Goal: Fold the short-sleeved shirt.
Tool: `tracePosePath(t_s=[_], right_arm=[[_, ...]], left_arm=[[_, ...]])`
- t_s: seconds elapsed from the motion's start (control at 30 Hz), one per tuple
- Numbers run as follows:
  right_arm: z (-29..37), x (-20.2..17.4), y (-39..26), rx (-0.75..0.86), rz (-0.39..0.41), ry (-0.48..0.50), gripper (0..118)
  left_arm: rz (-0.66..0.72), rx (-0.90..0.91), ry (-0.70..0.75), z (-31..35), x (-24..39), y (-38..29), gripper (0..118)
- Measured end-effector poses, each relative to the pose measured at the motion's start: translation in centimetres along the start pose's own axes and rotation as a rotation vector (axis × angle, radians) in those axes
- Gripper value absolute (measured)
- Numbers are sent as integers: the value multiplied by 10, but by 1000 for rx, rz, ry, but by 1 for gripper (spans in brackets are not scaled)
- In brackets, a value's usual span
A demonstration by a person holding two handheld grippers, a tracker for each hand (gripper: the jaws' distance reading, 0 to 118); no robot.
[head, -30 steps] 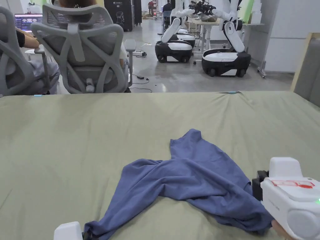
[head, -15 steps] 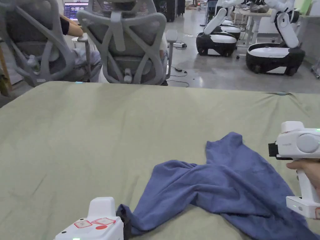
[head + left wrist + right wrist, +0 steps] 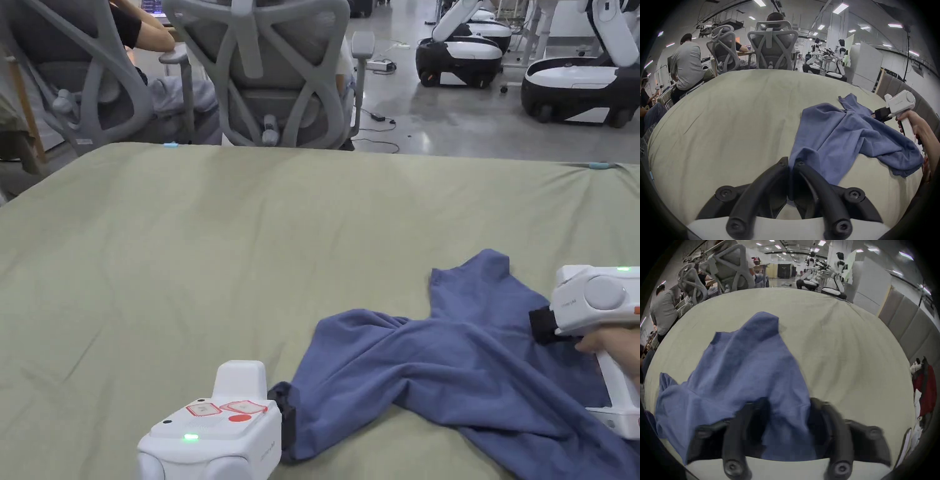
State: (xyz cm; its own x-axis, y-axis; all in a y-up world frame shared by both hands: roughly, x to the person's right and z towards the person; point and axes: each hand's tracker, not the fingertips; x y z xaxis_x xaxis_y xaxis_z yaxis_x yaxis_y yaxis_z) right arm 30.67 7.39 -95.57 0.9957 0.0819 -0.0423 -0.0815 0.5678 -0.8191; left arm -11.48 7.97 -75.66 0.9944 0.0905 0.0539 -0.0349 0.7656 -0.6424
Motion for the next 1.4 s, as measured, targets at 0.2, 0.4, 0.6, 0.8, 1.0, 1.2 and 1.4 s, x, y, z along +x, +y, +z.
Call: tracePosePath(t_s=[0.2,0.4,0.6,0.8,1.0,1.2,1.4], right_arm=[[20,-20,-5,35,43,-59,3],[77,-29,5,211,48,-64,3],[180,-31,43,428,69,-66,3],[277,-21,104,600,78,-138,3],[336,11,176,713,57,-253,3],[371,48,232,802,-40,-296,3],[388,68,275,839,-69,-315,3]], left_arm=[[12,-6,4,2,-6,3,4],[-8,114,2,19,-5,58,4],[-39,312,-33,50,11,163,4],[-95,452,-14,74,30,278,4],[-180,515,12,87,46,379,4],[-166,580,101,100,42,461,4],[-145,635,157,95,27,515,4]])
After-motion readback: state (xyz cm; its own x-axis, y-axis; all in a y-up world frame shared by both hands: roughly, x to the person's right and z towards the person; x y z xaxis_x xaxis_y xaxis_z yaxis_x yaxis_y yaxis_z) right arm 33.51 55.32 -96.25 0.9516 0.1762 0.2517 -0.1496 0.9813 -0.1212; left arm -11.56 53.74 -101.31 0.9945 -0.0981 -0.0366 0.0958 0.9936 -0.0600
